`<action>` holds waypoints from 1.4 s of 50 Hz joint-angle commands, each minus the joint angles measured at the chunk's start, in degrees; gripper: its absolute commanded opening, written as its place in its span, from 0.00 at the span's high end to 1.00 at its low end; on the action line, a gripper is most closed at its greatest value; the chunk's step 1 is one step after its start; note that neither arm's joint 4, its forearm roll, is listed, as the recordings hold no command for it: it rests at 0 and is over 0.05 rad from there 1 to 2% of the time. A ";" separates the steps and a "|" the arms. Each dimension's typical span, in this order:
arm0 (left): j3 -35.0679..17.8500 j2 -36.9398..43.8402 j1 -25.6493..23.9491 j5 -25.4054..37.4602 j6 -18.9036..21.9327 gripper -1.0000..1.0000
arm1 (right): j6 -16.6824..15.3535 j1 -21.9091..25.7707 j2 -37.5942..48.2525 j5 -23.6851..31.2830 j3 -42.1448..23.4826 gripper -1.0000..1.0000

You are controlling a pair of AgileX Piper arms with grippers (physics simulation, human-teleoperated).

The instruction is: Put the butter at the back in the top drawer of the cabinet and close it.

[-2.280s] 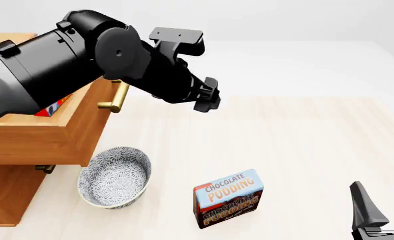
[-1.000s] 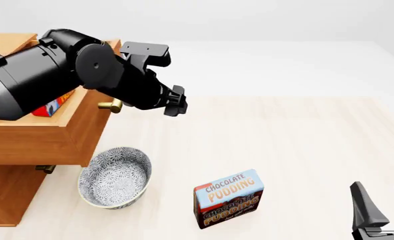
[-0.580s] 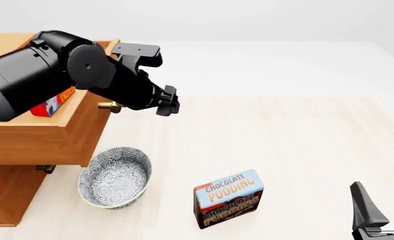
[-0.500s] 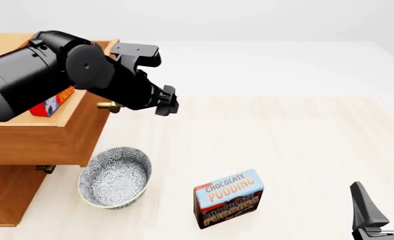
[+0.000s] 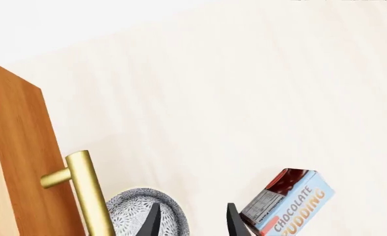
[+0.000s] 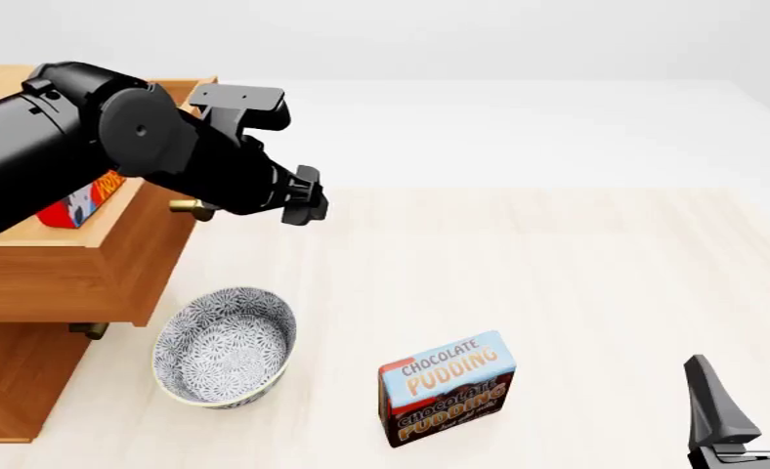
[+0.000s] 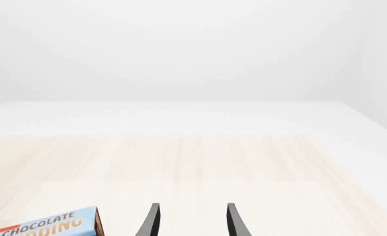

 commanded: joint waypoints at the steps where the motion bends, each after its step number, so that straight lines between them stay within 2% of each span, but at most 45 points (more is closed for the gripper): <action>1: 1.93 -1.25 1.72 -0.17 0.11 0.00 | 0.00 0.00 0.00 0.00 0.00 0.00; 15: 3.17 -2.53 5.44 -0.39 2.10 0.00 | 0.00 0.00 0.00 0.00 0.00 0.00; 16: 3.76 -3.33 8.02 -0.58 3.83 0.00 | 0.00 0.00 0.00 0.00 0.00 0.00; 70: 8.39 -6.08 16.16 -2.07 6.28 0.00 | 0.00 0.00 0.00 0.00 0.00 0.00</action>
